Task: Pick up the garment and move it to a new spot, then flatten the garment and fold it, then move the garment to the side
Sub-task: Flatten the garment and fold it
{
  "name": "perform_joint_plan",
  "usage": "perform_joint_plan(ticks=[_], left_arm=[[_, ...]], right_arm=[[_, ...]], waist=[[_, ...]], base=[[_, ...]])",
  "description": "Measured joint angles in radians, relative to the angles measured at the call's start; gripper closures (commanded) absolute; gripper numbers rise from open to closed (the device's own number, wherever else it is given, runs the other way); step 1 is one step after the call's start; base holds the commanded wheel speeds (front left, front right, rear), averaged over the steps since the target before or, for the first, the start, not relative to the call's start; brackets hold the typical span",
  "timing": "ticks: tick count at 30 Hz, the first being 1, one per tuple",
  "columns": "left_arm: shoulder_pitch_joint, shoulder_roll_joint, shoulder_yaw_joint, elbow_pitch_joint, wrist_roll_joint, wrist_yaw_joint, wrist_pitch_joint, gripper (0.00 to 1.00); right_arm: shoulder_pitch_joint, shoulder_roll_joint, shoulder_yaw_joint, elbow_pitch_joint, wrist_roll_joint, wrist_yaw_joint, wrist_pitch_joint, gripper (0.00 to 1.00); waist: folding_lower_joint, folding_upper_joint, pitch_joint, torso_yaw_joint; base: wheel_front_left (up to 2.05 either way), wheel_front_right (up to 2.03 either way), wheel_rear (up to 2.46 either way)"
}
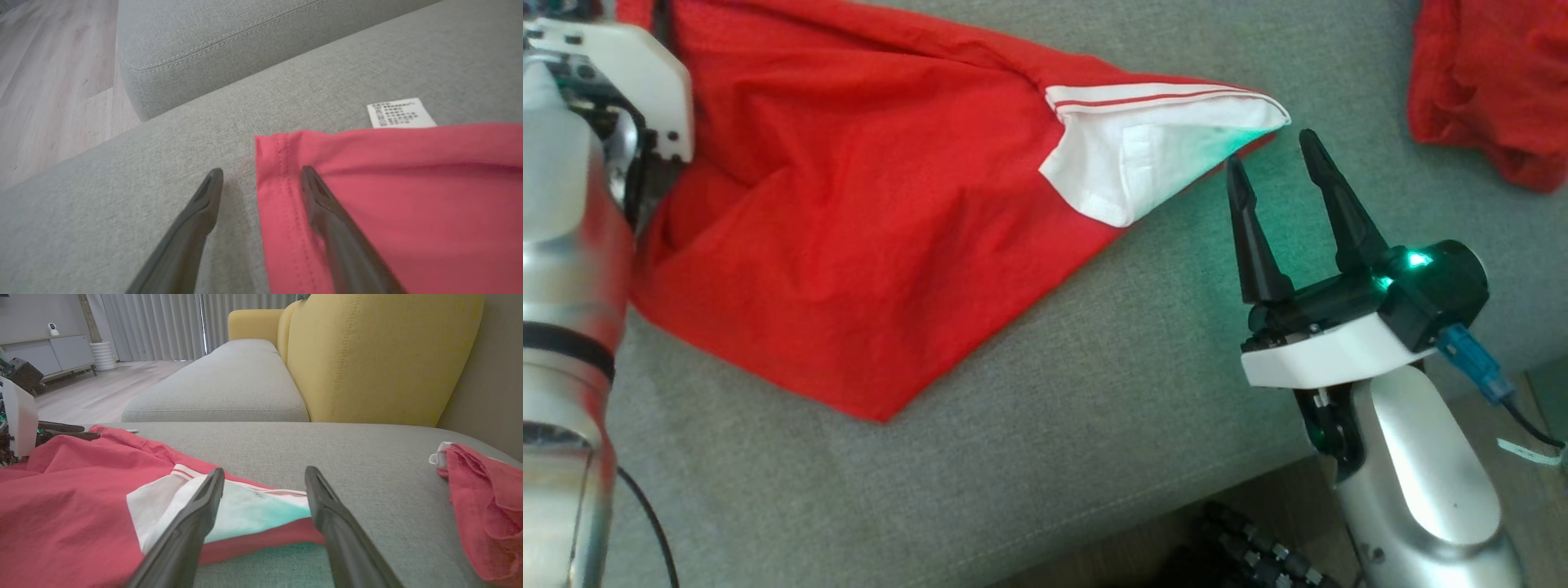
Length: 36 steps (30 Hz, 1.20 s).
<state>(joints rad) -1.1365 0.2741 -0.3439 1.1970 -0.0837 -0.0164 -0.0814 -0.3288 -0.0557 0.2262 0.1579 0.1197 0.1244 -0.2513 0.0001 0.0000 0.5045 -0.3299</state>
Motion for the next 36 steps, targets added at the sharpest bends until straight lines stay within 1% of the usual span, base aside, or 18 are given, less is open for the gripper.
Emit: perform_joint_plan(ticks=[4, 8, 10, 11, 12, 13, 17, 20, 24, 26, 29, 32, 33, 34, 36], left_arm=[[-0.029, 0.004, -0.006, 0.025, -0.001, 0.017, -0.008, 0.00], [-0.044, 0.007, -0.020, 0.035, 0.003, 0.015, -0.008, 0.00], [-0.047, 0.006, -0.031, 0.038, 0.003, 0.007, -0.008, 0.00], [-0.050, 0.006, -0.035, 0.039, 0.003, 0.004, -0.008, 0.18], [-0.053, 0.004, -0.039, 0.041, 0.003, -0.004, -0.008, 0.64], [-0.054, 0.000, -0.044, 0.043, 0.003, -0.012, -0.008, 1.00], [-0.051, -0.028, -0.067, 0.054, 0.013, -0.011, -0.044, 1.00], [-0.027, -0.036, -0.066, 0.048, 0.010, -0.010, -0.115, 1.00], [0.001, -0.068, -0.065, -0.016, -0.008, -0.010, -0.164, 1.00], [0.013, -0.086, -0.065, -0.073, -0.012, -0.010, -0.168, 1.00], [0.062, -0.100, -0.063, -0.238, -0.029, -0.011, -0.168, 1.00], [0.151, -0.107, -0.047, -0.393, -0.049, -0.008, -0.175, 1.00], [0.190, -0.111, -0.042, -0.433, -0.056, -0.008, -0.175, 1.00], [0.190, -0.111, -0.042, -0.433, -0.056, -0.008, -0.175, 1.00], [0.274, -0.115, -0.040, -0.500, -0.060, -0.008, -0.175, 1.00]], right_arm=[[0.000, 0.000, -0.002, 0.000, -0.005, 0.000, -0.001, 0.00], [0.000, 0.000, -0.002, 0.000, -0.005, 0.000, -0.001, 0.00], [0.000, 0.000, -0.002, 0.001, -0.004, 0.000, -0.001, 0.00], [0.000, 0.000, -0.002, 0.002, -0.004, 0.000, -0.001, 0.00], [0.000, 0.000, -0.002, 0.005, -0.003, 0.000, -0.001, 0.00], [0.000, 0.001, -0.002, 0.007, -0.002, 0.000, -0.001, 0.00], [0.000, 0.001, -0.011, 0.019, 0.003, 0.000, -0.001, 0.00], [0.000, 0.001, -0.022, 0.037, 0.003, 0.000, -0.001, 0.00], [0.002, 0.001, -0.049, 0.062, 0.003, 0.000, -0.001, 0.00], [0.007, 0.001, -0.062, 0.077, 0.002, 0.000, -0.001, 0.00], [0.019, 0.001, -0.085, 0.112, 0.002, 0.000, -0.001, 0.00], [0.039, 0.001, -0.100, 0.143, 0.002, 0.000, -0.001, 0.00], [0.048, 0.002, -0.107, 0.155, 0.002, 0.000, -0.001, 0.00], [0.048, 0.002, -0.107, 0.155, 0.002, 0.000, -0.001, 0.00], [0.070, 0.001, -0.114, 0.177, 0.002, 0.000, -0.001, 0.00]], waist=[[0.0000, 0.0000, 0.016, -0.013], [0.0000, 0.0000, 0.022, -0.015], [0.0000, 0.0000, 0.024, -0.014], [0.0000, 0.0000, 0.024, -0.013], [0.0000, 0.0000, 0.024, -0.011], [0.0000, 0.0000, 0.022, -0.009], [0.0000, 0.0000, 0.012, 0.008], [0.0000, 0.0000, -0.006, 0.028], [0.0000, 0.0000, -0.042, 0.068], [0.0000, 0.0000, -0.066, 0.090], [0.0000, 0.0000, -0.107, 0.128], [0.0000, 0.0000, -0.152, 0.170], [0.0000, 0.0000, -0.168, 0.184], [0.0000, 0.0000, -0.168, 0.184], [0.0000, 0.0000, -0.202, 0.211]], base=[[0.00, 0.00, 0.00], [0.00, 0.00, 0.00], [0.00, 0.00, 0.00], [0.00, 0.00, 0.00], [0.00, 0.00, 0.00], [0.00, 0.00, 0.00], [0.00, 0.00, 0.00], [0.00, 0.00, 0.00], [0.00, 0.00, 0.00], [0.00, 0.00, 0.00], [0.00, 0.00, 0.00], [0.00, 0.00, 0.00], [0.00, 0.00, 0.00], [0.00, 0.00, 0.00], [0.00, 0.00, 0.00]])
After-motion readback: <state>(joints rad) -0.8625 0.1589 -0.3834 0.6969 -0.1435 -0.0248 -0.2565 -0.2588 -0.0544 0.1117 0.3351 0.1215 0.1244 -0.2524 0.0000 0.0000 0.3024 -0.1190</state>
